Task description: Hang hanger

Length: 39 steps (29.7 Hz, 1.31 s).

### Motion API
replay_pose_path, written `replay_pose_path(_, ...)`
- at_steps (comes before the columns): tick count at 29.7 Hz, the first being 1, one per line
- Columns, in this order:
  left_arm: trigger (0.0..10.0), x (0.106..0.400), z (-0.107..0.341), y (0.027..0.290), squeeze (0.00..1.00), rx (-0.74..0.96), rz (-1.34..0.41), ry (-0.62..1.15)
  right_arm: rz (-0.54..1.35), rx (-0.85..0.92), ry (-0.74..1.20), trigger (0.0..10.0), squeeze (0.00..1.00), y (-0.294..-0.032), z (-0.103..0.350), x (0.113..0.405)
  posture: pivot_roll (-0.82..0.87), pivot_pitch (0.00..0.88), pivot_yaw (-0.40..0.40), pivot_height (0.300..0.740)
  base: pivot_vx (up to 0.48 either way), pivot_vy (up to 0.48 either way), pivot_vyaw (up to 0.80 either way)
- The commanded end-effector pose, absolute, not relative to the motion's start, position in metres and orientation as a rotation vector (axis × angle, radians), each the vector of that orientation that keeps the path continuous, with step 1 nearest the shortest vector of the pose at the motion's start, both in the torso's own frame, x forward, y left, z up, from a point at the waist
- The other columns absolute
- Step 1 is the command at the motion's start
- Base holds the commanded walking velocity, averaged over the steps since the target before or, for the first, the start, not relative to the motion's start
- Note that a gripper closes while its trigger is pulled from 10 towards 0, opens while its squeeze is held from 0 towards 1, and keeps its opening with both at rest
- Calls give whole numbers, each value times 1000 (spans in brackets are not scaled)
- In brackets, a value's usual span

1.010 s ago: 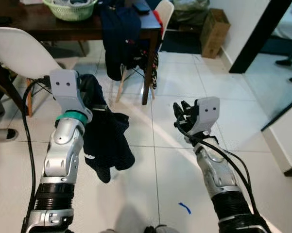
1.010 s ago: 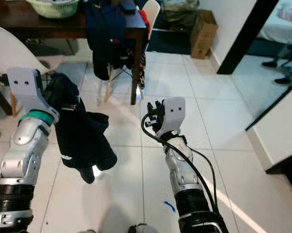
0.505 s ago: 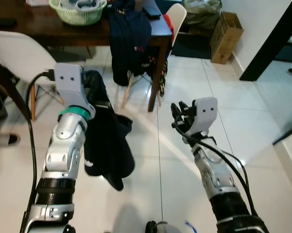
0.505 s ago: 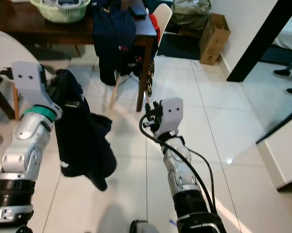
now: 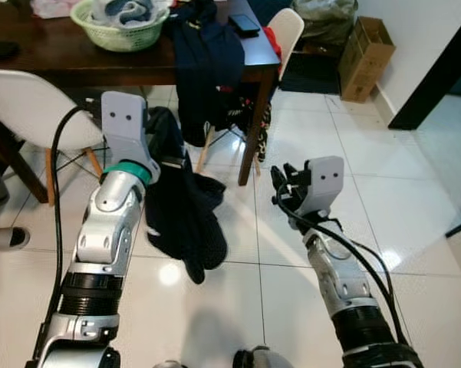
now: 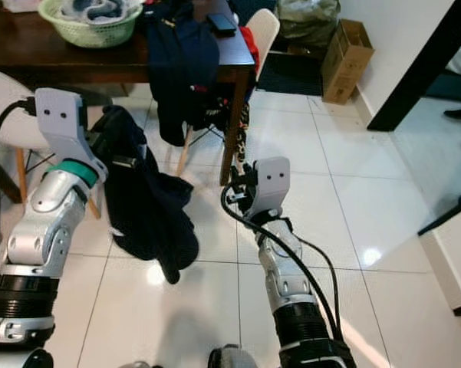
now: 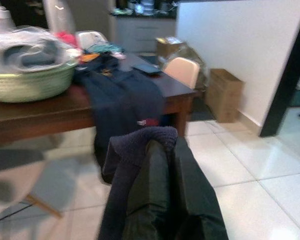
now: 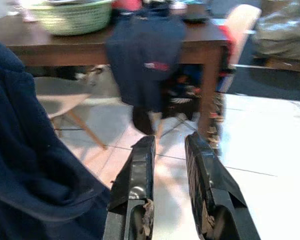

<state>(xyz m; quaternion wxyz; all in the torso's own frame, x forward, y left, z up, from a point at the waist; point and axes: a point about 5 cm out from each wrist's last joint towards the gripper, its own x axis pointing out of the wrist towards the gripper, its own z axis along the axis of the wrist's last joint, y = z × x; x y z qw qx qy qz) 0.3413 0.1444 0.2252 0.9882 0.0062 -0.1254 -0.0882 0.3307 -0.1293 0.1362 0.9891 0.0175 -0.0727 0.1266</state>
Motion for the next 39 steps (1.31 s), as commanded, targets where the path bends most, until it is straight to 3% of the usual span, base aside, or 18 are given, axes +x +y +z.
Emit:
replay_pose_path(1, 10000, 340, 235, 138, 0, 16, -206, -294, 231, 38, -132, 10000, 0, -135, 134, 331, 30, 33, -8, 740, 424, 0, 0)
replay_pose_path(28, 10000, 344, 251, 135, 0, 41, -247, -324, 167, 55, -141, 10000, 0, -140, 137, 335, 39, 27, 4, 740, 423, 0, 0)
replay_pose_path(39, 10000, 362, 302, 145, 0, 107, -255, -458, 151, 63, -157, 10000, 0, -141, 139, 335, 42, 27, 2, 740, 423, 0, 0)
